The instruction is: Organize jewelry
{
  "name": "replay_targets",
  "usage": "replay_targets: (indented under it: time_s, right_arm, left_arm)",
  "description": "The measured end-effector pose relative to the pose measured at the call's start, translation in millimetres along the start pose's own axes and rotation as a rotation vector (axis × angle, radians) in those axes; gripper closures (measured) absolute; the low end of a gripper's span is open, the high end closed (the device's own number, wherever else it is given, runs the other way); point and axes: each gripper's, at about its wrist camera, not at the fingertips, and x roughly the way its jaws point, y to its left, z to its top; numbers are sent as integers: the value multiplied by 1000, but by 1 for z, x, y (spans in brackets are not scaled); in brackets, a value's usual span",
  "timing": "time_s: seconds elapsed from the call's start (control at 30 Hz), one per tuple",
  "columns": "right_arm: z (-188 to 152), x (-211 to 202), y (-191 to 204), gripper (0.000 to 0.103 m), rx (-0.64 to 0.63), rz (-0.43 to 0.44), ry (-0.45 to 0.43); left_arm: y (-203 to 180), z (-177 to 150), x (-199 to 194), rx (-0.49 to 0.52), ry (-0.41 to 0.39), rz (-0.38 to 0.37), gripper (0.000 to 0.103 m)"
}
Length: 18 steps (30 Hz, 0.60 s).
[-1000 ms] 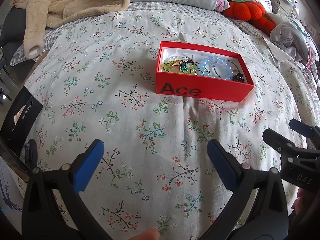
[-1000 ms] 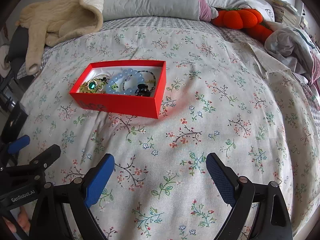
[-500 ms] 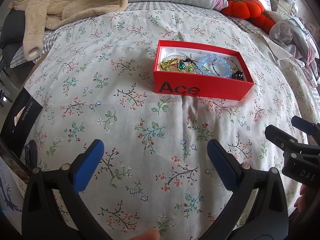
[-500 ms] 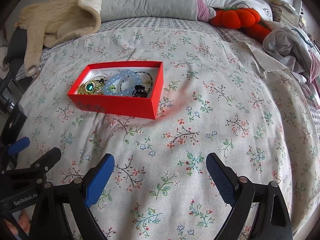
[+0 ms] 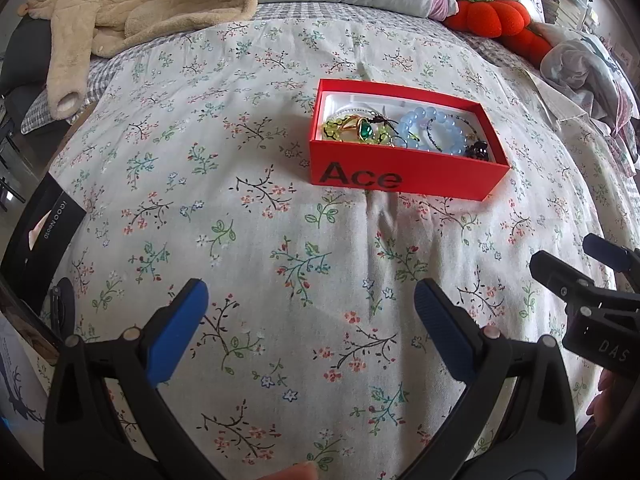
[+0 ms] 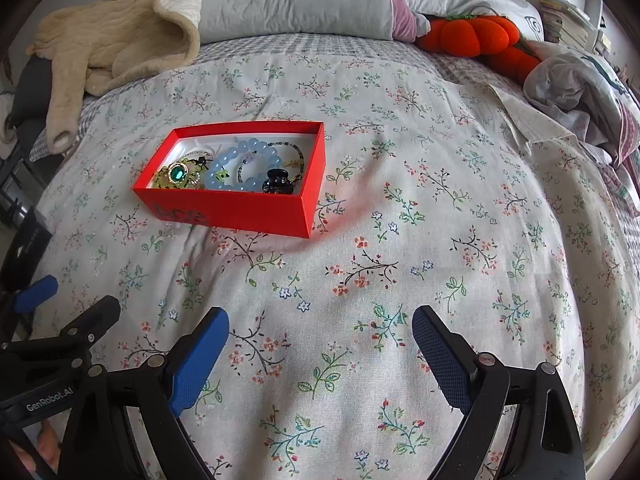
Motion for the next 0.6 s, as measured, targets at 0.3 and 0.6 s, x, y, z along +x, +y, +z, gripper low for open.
replay_targets:
  time_s: [0.3, 0.6]
  right_arm:
    - [-1, 1, 1, 9, 1, 0, 0]
    - [-1, 1, 1, 9, -4, -1, 2]
  left_arm:
    - [0, 0, 0, 3, -1, 1, 1]
    - [-2, 0, 1, 12, 7, -2, 1]
